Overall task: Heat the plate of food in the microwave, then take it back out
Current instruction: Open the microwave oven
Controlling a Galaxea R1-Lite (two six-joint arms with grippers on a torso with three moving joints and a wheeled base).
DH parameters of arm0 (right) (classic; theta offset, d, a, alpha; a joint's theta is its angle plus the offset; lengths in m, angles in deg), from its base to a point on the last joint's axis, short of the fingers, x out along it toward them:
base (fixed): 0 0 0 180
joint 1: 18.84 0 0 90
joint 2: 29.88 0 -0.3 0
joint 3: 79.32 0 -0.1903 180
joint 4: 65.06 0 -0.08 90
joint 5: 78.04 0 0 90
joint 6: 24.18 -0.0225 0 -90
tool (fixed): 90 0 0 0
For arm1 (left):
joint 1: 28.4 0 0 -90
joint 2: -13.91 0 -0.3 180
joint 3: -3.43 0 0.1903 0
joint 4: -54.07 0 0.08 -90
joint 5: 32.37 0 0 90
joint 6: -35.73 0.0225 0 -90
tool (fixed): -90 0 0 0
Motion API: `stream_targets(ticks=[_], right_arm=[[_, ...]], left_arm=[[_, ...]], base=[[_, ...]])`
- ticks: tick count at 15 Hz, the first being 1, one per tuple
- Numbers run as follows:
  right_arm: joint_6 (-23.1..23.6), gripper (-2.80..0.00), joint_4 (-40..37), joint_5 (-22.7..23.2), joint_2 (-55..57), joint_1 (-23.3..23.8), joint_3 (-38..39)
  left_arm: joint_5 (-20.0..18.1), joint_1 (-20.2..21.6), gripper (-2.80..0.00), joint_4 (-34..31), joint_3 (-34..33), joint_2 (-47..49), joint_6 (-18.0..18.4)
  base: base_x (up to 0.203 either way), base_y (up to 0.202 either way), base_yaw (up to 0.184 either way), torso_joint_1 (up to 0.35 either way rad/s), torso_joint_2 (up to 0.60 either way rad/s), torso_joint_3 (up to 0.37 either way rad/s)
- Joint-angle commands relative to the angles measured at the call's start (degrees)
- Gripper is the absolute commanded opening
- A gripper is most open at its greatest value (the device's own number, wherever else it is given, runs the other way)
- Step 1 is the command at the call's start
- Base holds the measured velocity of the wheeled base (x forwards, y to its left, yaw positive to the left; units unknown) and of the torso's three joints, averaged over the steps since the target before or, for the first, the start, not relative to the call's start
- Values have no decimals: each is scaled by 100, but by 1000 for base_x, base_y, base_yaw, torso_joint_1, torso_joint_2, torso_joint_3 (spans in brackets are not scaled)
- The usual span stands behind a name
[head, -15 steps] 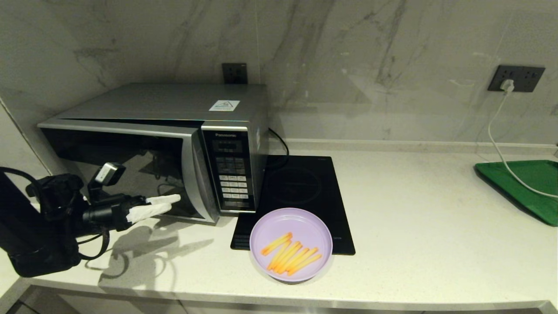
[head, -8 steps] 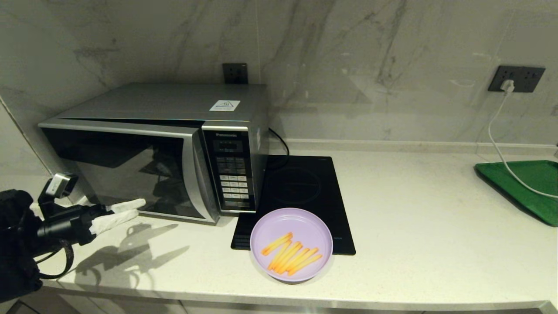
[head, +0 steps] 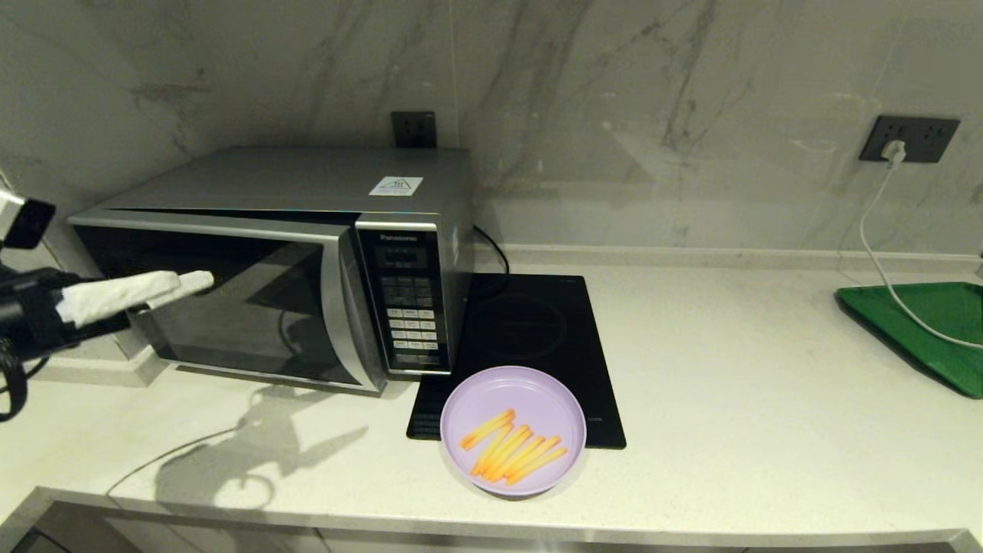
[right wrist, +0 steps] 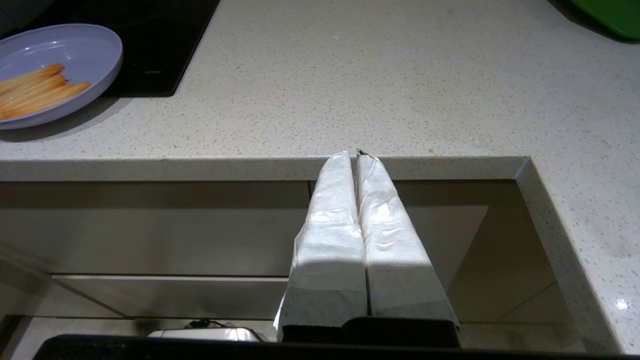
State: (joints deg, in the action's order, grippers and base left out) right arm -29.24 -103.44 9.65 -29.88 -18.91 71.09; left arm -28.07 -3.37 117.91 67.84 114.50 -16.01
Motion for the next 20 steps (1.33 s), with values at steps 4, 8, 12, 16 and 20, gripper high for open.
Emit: stream_targets(ticks=[4,8,12,16,20], right_arm=[[-3,-280,-10,-1,0,-1,-1],[-3,-280,-10,2,0,-1,-1],[-3,-280,-10,-6,0,-5,-1],[-3,-280,-10,-3,0,-1,-1],[-3,-280,-10,2,0,-1,-1]], left_arm=[[-47,450,0,-124,2193,-313,-1752],[-72,684,0,-180,3652,2,-2077],[-187,560,0,30,4782,49,-2062],[-196,188,0,45,5412,-59,-1984],[-196,-254,0,45,6301,-162,-1787]], base=[[0,0,0,0,0,0],[0,0,0,0,0,0],[0,0,0,0,0,0],[0,0,0,0,0,0],[0,0,0,0,0,0]])
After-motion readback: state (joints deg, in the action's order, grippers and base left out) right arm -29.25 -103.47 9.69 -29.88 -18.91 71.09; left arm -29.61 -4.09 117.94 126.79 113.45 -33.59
